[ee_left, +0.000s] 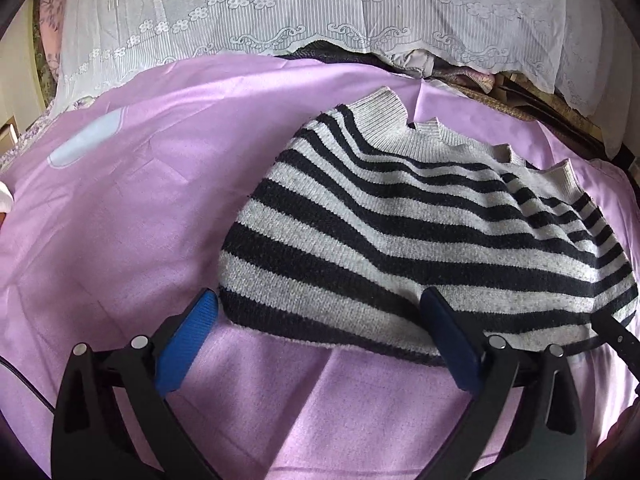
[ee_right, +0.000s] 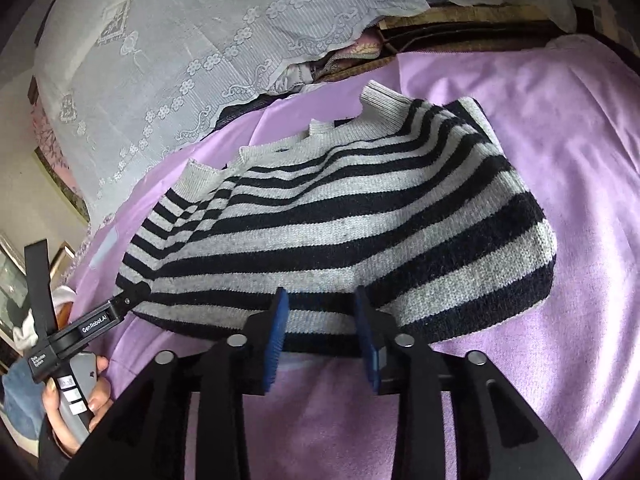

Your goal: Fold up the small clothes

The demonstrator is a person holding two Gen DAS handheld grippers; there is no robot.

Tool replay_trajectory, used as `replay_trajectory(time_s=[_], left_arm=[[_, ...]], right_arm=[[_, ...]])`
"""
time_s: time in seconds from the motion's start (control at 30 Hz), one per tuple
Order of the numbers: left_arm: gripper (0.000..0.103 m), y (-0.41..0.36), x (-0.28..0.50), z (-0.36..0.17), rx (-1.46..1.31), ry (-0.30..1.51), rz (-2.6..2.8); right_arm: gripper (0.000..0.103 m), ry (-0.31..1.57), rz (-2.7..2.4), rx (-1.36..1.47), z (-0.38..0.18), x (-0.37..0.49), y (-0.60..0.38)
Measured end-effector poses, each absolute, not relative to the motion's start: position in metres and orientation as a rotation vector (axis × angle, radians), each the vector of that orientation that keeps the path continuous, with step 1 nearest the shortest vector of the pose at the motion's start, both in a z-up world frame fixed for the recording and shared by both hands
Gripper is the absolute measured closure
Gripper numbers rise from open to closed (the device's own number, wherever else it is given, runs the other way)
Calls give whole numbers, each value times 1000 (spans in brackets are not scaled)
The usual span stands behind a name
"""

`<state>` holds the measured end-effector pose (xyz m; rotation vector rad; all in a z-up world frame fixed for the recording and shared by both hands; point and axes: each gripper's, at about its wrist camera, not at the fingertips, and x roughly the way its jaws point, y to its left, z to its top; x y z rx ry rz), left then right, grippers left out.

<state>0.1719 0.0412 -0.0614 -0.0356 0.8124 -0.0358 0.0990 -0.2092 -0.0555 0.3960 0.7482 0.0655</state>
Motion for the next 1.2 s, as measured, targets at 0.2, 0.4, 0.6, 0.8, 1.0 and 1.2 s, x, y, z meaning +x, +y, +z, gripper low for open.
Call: replay_trajectory(time_s=[0.2,0.4,0.6,0.8,1.0,1.2], left_arm=[[5,35,166,-56,7,783,-23],[5,26,160,-49,47,743,-31],[5,15,155,-45,96,705,-49],[4,16,172,-61,92,807,-64],[4,25,161,-48,48,736,-68],[4,57,167,-37,-83,703,-17]], right_arm=[[42,683,-20,273,-39,89,-196],[31,577,-138,302,-26,80,-222],[26,644,-135,432,-44,92,-253],[9,693,-132,334,-48,100,-235],[10,638,-146,349,-42,90,-238],[13,566,-288,377,-32,78,-262]])
